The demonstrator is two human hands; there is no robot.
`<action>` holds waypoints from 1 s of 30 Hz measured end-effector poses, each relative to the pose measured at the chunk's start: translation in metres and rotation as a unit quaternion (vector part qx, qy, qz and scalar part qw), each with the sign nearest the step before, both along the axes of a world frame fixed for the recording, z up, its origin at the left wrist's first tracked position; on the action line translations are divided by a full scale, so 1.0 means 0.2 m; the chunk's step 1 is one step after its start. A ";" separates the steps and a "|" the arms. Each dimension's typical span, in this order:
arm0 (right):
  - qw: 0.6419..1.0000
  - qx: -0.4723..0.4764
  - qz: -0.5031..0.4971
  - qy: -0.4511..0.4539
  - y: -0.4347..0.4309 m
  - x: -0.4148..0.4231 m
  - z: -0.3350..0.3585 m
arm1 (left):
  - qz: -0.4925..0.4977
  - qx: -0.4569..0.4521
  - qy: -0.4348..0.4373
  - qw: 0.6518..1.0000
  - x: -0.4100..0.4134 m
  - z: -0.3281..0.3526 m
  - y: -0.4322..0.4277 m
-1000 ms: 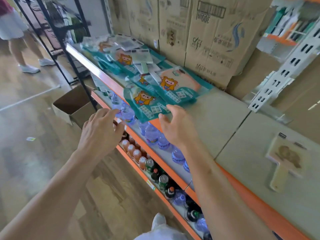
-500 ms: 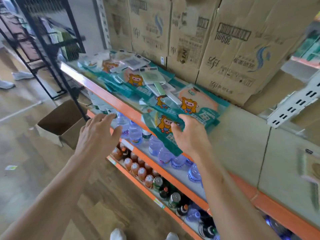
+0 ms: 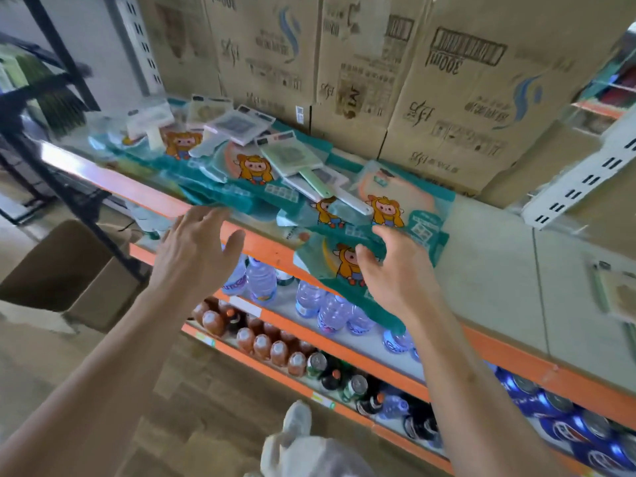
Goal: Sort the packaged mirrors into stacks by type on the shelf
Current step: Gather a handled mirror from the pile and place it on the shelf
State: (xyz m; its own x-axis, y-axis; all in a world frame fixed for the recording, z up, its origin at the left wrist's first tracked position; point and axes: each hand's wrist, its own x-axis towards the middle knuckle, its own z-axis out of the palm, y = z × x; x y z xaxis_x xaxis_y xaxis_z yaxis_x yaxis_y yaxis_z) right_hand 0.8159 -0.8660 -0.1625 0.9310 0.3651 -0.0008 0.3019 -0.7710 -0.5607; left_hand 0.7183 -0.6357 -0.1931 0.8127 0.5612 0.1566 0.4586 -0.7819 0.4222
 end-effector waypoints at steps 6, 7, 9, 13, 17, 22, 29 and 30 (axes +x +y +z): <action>1.000 0.007 0.002 -0.011 0.18 0.17 0.02 | -0.041 0.019 -0.018 0.999 0.22 0.01 0.17; 1.000 0.007 0.004 -0.015 0.21 0.20 0.02 | -0.049 0.024 -0.019 0.998 0.26 0.02 0.20; 1.000 0.005 0.004 -0.020 0.26 0.27 0.01 | -0.067 0.040 -0.020 0.997 0.35 0.04 0.26; 1.000 -0.013 0.018 -0.014 0.37 0.39 -0.01 | -0.076 0.056 -0.035 0.995 0.51 0.08 0.37; 0.999 -0.030 0.027 -0.015 0.45 0.45 -0.01 | -0.097 0.074 -0.025 0.992 0.66 0.13 0.43; 0.998 -0.059 0.007 -0.013 0.51 0.46 0.00 | -0.122 0.059 -0.006 0.991 0.86 0.14 0.50; 0.993 -0.109 -0.046 -0.019 0.62 0.39 -0.04 | -0.186 0.098 0.063 0.976 1.08 0.09 0.60; 0.992 -0.115 -0.057 -0.018 0.64 0.37 -0.05 | -0.196 0.094 0.057 0.974 1.09 0.08 0.61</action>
